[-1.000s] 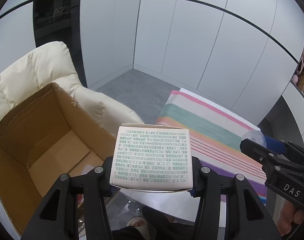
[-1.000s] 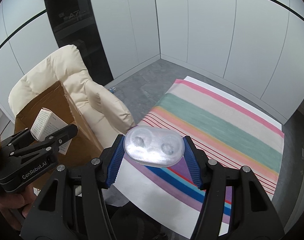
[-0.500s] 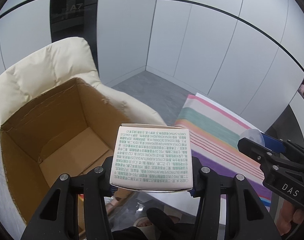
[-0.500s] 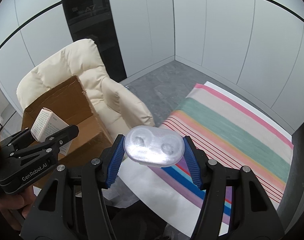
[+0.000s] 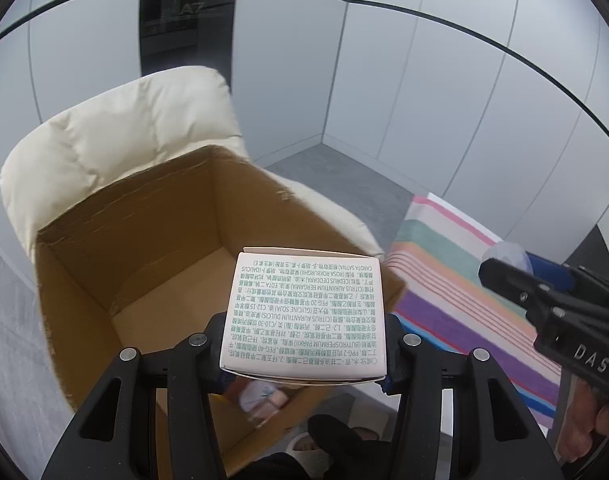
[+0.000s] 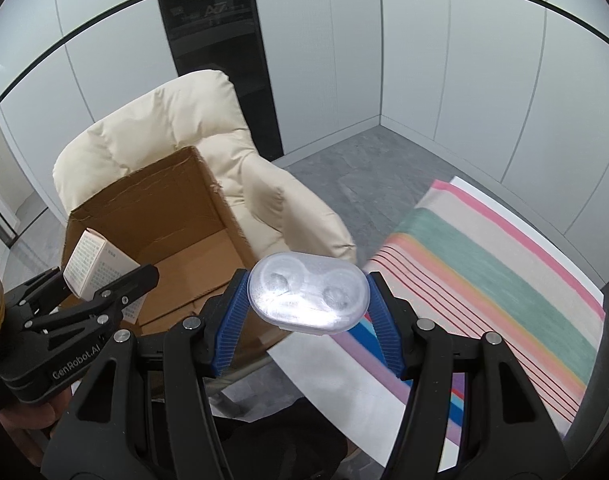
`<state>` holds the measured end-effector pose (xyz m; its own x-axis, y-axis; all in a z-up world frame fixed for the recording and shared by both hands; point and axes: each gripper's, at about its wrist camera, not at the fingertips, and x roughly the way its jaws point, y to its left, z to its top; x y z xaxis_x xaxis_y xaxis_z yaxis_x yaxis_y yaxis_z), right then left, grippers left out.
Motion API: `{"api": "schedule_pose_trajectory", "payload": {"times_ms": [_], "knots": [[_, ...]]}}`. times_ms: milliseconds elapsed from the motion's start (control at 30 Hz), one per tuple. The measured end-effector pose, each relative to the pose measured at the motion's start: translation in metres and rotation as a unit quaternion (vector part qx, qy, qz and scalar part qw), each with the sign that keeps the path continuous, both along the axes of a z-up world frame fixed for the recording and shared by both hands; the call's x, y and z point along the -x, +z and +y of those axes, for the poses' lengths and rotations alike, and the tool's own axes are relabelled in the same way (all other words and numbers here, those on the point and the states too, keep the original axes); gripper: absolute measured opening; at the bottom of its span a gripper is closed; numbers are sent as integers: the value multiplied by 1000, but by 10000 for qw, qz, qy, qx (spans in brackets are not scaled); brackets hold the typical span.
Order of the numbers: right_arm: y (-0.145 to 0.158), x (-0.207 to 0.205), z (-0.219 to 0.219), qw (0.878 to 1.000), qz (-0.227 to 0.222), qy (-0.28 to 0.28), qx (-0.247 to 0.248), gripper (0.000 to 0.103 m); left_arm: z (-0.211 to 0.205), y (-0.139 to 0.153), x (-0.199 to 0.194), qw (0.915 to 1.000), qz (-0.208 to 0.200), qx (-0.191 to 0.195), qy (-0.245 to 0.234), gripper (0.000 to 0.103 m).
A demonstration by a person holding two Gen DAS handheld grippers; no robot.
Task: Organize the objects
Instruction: 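Lift the cube box and lens case and carry them over the cardboard box, then open the left tool over the box while the right tool releases the lens case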
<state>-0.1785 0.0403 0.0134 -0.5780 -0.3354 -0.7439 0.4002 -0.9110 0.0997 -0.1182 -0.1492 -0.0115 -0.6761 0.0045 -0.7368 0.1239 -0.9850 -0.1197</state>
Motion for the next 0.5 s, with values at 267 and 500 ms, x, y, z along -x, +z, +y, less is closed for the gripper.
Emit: {"api": "schedule_pose_trajectory", "payload": {"times_ms": [267, 500], "knots": [[2, -4, -43, 9994, 25, 353, 4, 61, -31, -3, -15, 9995, -53, 118, 286, 53], [3, -9, -76, 9980, 39, 633, -7, 61, -51, 6, -34, 9982, 192, 365, 442, 69]]}}
